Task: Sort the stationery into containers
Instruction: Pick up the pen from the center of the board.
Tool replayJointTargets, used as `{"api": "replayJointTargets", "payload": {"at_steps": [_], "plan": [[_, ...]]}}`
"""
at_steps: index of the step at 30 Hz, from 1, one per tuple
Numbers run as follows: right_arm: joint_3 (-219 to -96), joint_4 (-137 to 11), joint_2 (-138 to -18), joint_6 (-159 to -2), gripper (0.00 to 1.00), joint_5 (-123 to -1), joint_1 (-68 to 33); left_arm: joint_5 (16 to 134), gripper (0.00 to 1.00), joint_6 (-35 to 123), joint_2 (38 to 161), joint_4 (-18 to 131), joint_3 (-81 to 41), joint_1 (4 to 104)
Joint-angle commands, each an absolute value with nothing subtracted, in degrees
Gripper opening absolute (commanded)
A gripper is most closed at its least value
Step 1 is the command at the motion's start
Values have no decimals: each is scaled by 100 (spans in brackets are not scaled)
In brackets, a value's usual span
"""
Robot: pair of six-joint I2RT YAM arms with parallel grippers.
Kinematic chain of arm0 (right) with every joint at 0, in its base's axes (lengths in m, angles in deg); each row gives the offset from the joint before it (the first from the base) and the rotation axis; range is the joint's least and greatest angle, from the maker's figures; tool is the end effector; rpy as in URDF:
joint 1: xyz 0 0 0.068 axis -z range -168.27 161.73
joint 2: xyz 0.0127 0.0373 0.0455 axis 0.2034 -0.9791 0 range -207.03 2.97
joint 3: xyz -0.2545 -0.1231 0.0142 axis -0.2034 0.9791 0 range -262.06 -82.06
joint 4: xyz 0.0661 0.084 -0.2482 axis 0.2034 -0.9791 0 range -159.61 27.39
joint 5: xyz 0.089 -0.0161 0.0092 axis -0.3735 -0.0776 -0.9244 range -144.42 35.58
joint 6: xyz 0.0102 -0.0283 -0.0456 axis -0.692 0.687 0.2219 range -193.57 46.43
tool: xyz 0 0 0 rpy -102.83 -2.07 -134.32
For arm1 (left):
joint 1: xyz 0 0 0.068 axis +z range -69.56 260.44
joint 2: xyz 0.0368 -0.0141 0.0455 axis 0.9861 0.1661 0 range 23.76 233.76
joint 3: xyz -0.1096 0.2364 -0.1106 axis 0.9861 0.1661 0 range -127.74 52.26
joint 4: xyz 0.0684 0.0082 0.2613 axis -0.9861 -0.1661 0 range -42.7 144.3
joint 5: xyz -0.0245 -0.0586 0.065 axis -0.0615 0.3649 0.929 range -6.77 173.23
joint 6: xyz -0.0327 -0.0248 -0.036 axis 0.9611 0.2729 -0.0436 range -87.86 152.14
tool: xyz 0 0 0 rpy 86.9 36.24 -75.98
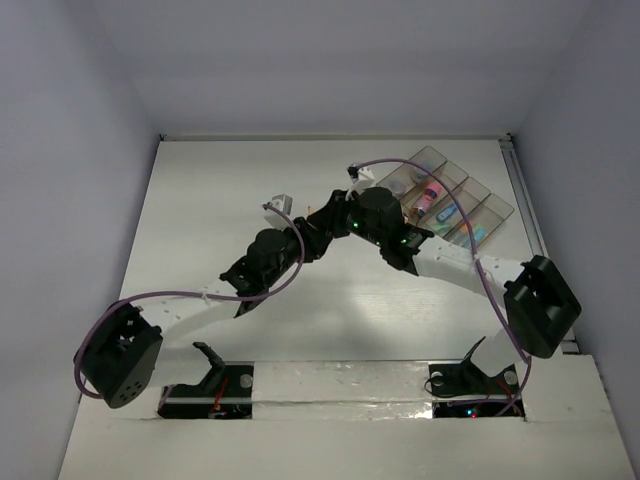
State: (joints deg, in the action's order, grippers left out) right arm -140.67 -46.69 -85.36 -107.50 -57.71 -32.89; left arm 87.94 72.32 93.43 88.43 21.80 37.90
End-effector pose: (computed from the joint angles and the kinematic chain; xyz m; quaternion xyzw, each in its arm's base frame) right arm 0.2618 0.2615 0.2875 -0.0909 0.7815 0.4079 0.4631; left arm 0.2008 -0.1800 0.2469 -0.0125 0.7375 -0.4229 0.5263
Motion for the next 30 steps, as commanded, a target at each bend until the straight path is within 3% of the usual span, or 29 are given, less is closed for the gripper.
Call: {"api": "replayJointTargets", "payload": {"at_steps": [1, 2, 3, 4, 5, 8, 9, 10, 11, 12, 15, 16, 18, 20, 21, 22, 23, 24, 29, 30], "plan": [[-14007, -4380, -8272, -10767, 0, -5750, -3318, 8684, 26, 7064, 9346, 9051, 1816, 3817], [-14007, -4398, -8237, -10749, 0, -5750, -3318, 8692, 18, 7038, 9337, 9025, 1781, 3817], [-13990, -4398, -8237, -10749, 0, -5741, -3318, 8710, 18, 7037, 9337, 9007, 1763, 3817], [-13981, -4398, -8194, -10741, 0, -5732, -3318, 8762, 6, 7029, 9311, 8937, 1745, 3817], [-13972, -4398, -8176, -10732, 0, -5706, -3318, 8798, 0, 7020, 9293, 8902, 1736, 3817], [-13946, -4512, -8097, -10705, 2, -5601, -3318, 8886, 0, 7002, 9196, 8822, 1754, 3817], [-13946, -4573, -8079, -10688, 10, -5548, -3318, 8894, 0, 6993, 9170, 8822, 1797, 3817], [-13954, -4748, -8053, -10662, 33, -5504, -3318, 8851, 0, 6993, 9126, 8848, 1833, 3817], [-13972, -4854, -7992, -10644, 44, -5478, -3266, 8807, 0, 6958, 9091, 8883, 1885, 3817], [-13963, -4924, -7939, -10653, 61, -5477, -3213, 8763, 0, 6958, 9073, 8936, 2025, 3817], [-13867, -5127, -7684, -10661, 77, -5565, -2905, 8500, 0, 6932, 8959, 9173, 2324, 3817], [-13832, -5249, -7614, -10653, 78, -5565, -2809, 8360, 0, 6906, 8898, 9287, 2395, 3817], [-13700, -5373, -7350, -10565, 78, -5487, -2580, 8167, 0, 6835, 8827, 9393, 2588, 3817], [-13569, -5645, -7201, -10530, 67, -5129, -2448, 7929, 0, 6748, 8704, 9542, 2685, 3817], [-13515, -5768, -7087, -10617, 41, -4934, -2343, 7832, 0, 6678, 8660, 9604, 2790, 3817], [-13463, -6073, -7042, -10704, 22, -4750, -2273, 7718, 0, 6651, 8564, 9761, 2835, 3817], [-13401, -6198, -6998, -10775, 8, -4574, -2176, 7499, 0, 6624, 8511, 9832, 2887, 3817], [-13288, -6243, -7006, -10810, 0, -4590, -1940, 7393, 0, 6581, 8467, 9894, 2975, 3817], [-13032, -7104, -7410, -11048, 0, -4652, -1315, 6733, 0, 6492, 8151, 10246, 3204, 3817], [-12997, -7140, -7489, -11048, 10, -4573, -1314, 6672, 0, 6475, 8115, 10272, 3274, 3817]]}}
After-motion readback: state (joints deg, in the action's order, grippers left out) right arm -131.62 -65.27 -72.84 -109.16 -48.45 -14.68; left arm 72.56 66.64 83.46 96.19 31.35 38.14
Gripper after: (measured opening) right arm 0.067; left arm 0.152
